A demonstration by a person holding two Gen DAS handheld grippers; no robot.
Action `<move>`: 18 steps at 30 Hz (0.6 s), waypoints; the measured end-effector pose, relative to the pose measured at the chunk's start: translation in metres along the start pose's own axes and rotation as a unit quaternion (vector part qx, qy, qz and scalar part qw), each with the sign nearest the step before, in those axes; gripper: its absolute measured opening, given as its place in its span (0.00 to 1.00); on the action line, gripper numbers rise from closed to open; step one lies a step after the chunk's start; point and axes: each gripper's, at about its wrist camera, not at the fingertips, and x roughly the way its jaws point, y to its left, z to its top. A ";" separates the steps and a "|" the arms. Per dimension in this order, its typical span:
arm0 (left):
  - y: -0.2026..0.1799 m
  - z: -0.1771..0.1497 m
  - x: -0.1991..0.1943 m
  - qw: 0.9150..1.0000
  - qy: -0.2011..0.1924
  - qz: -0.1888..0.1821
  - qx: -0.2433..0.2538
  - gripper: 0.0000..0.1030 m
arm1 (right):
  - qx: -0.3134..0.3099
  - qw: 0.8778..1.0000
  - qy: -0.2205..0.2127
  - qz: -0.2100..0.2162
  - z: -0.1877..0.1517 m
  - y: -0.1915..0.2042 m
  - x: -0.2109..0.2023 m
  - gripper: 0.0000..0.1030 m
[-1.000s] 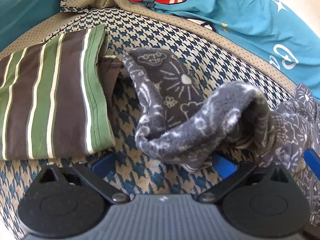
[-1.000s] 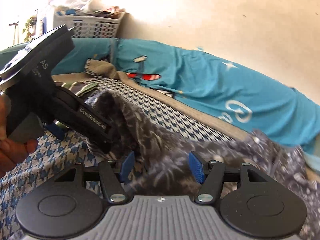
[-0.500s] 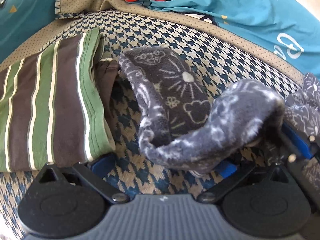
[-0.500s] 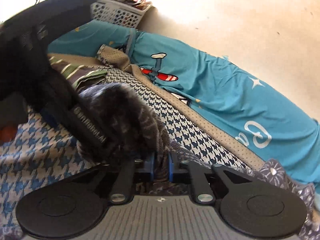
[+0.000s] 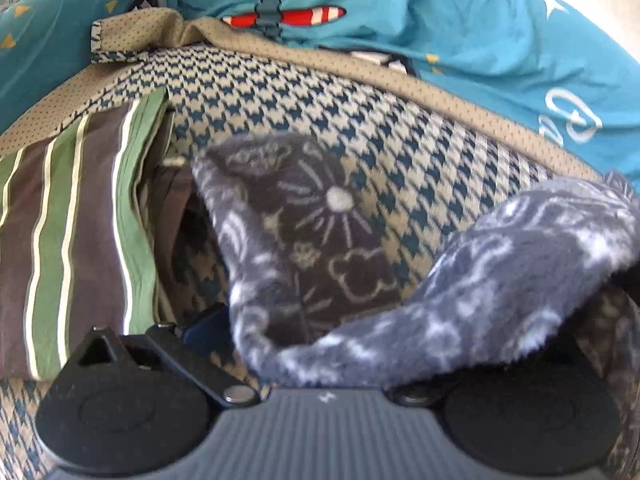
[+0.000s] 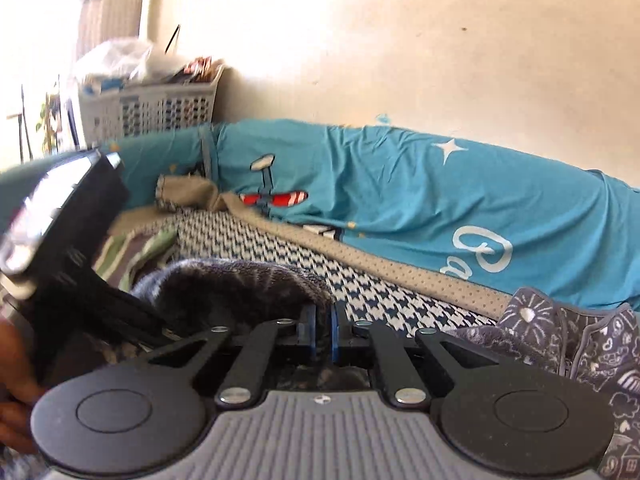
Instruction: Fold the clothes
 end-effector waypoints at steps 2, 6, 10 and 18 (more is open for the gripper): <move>0.002 0.005 -0.001 1.000 -0.019 0.002 -0.016 1.00 | 0.015 1.000 -0.006 0.009 0.004 -0.002 -0.005 0.06; 0.008 0.018 -0.015 0.995 -0.086 0.023 -0.042 1.00 | 0.027 0.999 -0.009 0.029 0.006 -0.001 -0.009 0.06; 0.017 0.027 -0.039 0.986 -0.149 0.039 -0.071 1.00 | 0.040 0.998 -0.007 0.052 0.004 0.002 -0.009 0.06; 0.036 0.038 -0.055 0.978 -0.179 0.048 -0.097 1.00 | 0.029 0.996 0.007 0.080 -0.004 0.017 -0.002 0.07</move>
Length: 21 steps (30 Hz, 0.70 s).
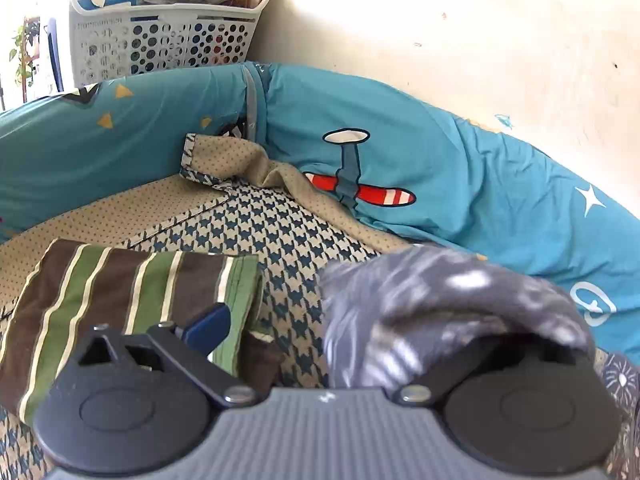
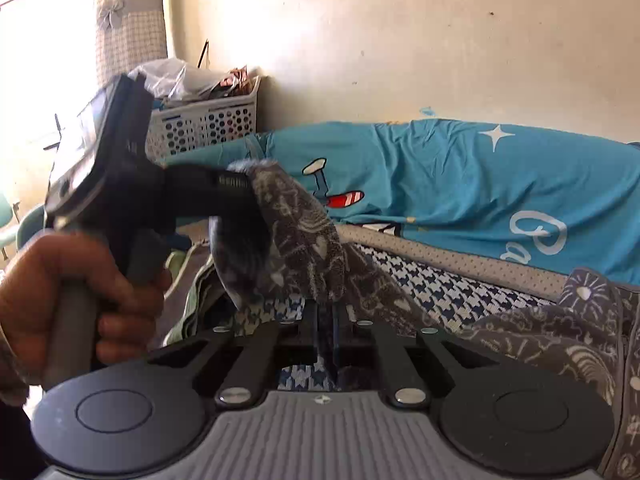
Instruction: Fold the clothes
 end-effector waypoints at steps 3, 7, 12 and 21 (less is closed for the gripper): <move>0.006 0.000 0.004 0.999 0.021 0.028 -0.005 1.00 | -0.019 0.999 0.031 -0.003 -0.013 0.005 0.012 0.07; 0.023 0.004 0.001 0.997 0.022 0.060 -0.035 1.00 | -0.068 0.994 0.087 -0.024 -0.037 0.012 0.029 0.07; 0.042 0.017 -0.015 0.994 -0.017 0.088 -0.064 1.00 | -0.085 0.991 0.104 -0.023 -0.048 0.015 0.034 0.10; 0.009 0.007 -0.021 1.000 0.009 -0.004 0.003 1.00 | -0.098 0.989 0.109 -0.010 -0.045 0.016 0.030 0.18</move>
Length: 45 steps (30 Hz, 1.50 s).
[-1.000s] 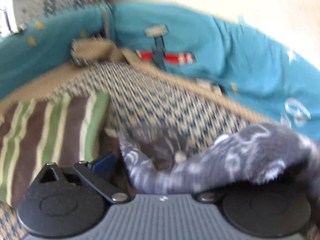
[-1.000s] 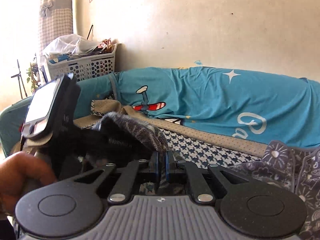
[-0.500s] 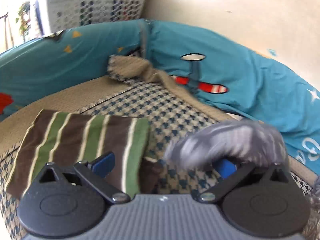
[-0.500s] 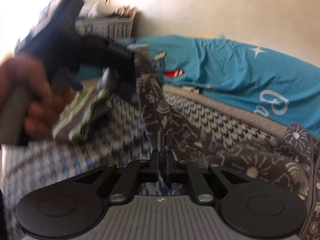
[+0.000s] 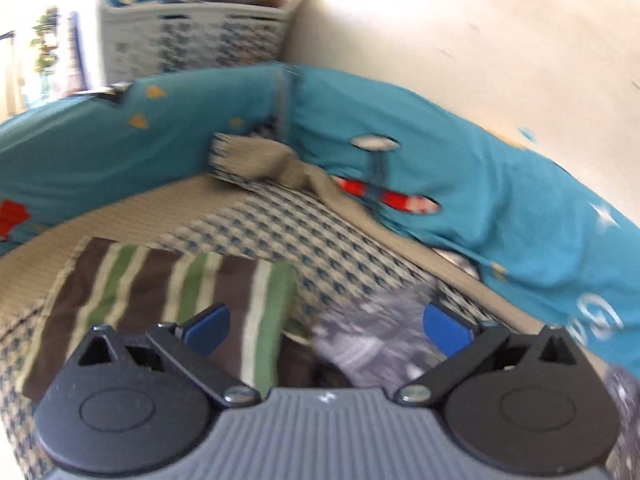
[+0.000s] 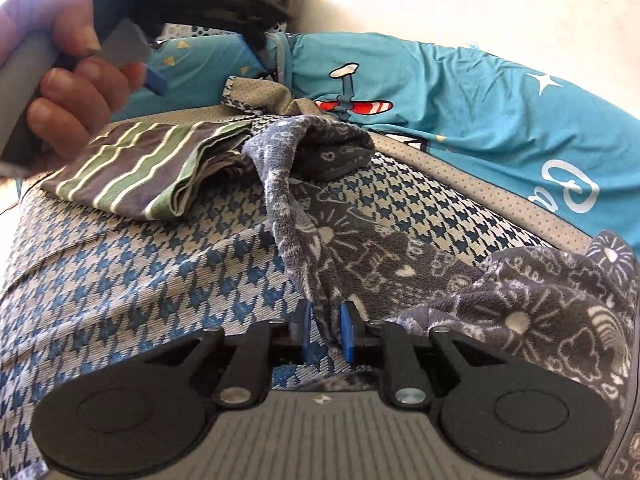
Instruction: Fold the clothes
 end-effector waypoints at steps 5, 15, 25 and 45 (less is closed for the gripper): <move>-0.033 -0.020 0.005 0.996 0.016 -0.055 0.065 1.00 | -0.011 1.000 0.009 0.019 0.005 -0.003 -0.011 0.25; -0.073 -0.052 0.024 0.986 0.057 -0.087 0.132 1.00 | -0.017 1.000 -0.001 0.004 0.014 -0.022 -0.038 0.32; -0.063 -0.064 0.054 0.982 0.134 -0.054 0.122 1.00 | 0.086 0.992 -0.009 -0.090 0.012 -0.067 -0.031 0.34; -0.067 -0.095 0.061 0.969 0.187 -0.013 0.158 1.00 | 0.122 0.983 -0.043 -0.128 0.010 -0.082 -0.006 0.34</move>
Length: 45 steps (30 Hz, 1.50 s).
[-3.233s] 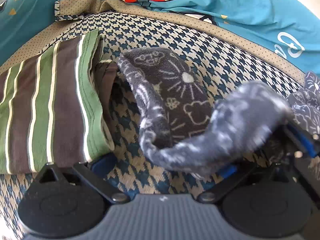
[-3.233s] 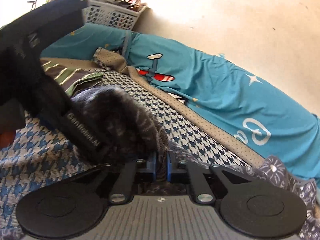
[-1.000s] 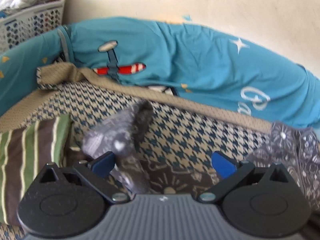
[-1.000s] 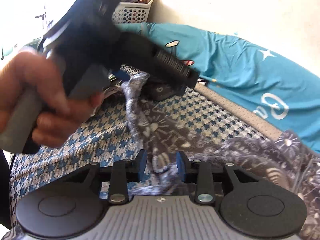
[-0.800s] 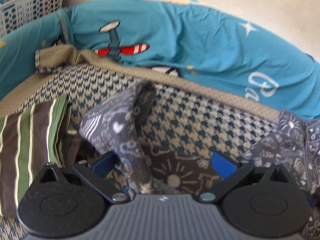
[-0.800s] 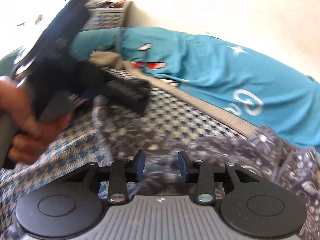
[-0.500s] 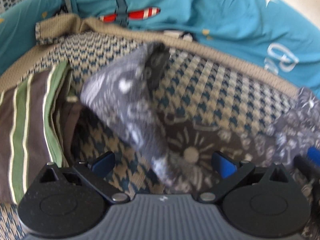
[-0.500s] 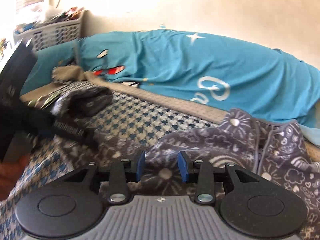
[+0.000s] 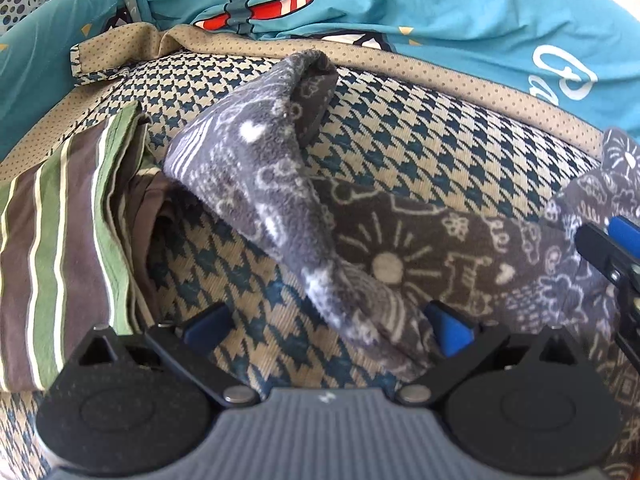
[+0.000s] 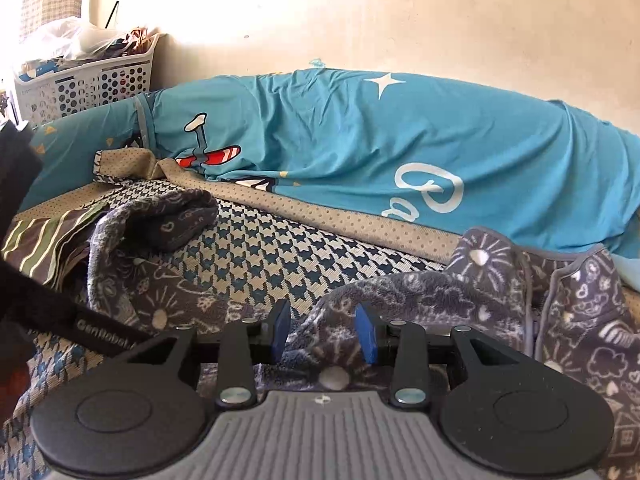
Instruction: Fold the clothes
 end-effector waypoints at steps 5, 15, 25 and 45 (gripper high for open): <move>0.001 -0.003 -0.001 1.000 0.011 0.003 -0.001 1.00 | 0.001 0.999 0.030 -0.017 -0.011 0.001 0.014 0.27; -0.008 -0.008 -0.043 0.995 -0.100 -0.018 0.008 1.00 | 0.050 0.998 0.039 -0.024 -0.017 -0.004 0.009 0.03; -0.002 0.007 -0.028 0.994 -0.095 -0.043 -0.020 1.00 | 0.079 0.993 0.021 -0.082 -0.031 -0.001 -0.009 0.00; -0.003 0.000 -0.001 1.000 -0.005 -0.010 -0.014 1.00 | 0.041 0.998 -0.023 -0.036 -0.002 -0.004 -0.007 0.17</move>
